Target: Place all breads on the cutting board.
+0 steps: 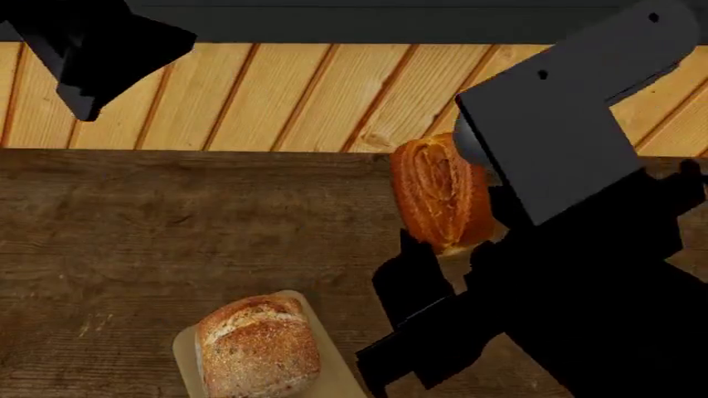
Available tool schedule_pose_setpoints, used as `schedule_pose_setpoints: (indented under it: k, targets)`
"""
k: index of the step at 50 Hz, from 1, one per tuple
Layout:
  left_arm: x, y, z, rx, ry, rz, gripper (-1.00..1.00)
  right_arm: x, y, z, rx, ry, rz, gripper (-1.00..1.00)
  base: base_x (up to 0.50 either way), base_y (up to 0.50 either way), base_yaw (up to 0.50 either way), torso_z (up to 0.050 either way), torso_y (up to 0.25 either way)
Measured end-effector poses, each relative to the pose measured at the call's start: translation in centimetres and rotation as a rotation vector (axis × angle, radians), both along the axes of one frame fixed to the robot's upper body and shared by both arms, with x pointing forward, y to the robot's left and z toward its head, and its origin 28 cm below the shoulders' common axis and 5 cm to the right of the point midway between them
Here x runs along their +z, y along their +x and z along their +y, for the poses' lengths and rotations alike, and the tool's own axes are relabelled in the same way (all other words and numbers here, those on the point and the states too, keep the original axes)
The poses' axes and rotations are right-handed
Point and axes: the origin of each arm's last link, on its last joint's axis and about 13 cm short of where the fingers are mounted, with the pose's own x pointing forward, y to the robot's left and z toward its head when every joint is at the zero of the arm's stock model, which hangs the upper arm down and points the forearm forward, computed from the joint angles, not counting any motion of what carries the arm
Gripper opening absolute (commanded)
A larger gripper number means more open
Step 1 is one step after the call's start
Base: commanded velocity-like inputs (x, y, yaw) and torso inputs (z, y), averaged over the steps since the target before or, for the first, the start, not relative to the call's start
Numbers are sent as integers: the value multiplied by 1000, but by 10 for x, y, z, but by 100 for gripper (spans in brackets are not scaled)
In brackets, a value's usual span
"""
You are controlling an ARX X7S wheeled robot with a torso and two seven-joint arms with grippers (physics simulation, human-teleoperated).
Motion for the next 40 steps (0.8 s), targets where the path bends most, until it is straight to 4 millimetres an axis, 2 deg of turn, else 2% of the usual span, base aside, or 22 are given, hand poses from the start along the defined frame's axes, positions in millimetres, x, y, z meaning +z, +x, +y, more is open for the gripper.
schedule_pose_setpoints:
  k: [14, 27, 40]
  targets:
    - [2, 1, 14, 71, -50, -37, 100, 6, 1, 17, 143, -81, 147, -100, 0, 0, 0, 0, 1]
    - [-4, 3, 15, 94, -53, -35, 100, -3, 3, 31, 237, -132, 239, -100, 0, 0, 0, 1, 0]
    - [-6, 5, 15, 111, -49, -34, 100, -16, 7, 42, 245, -129, 325, -100, 0, 0, 0, 0, 1]
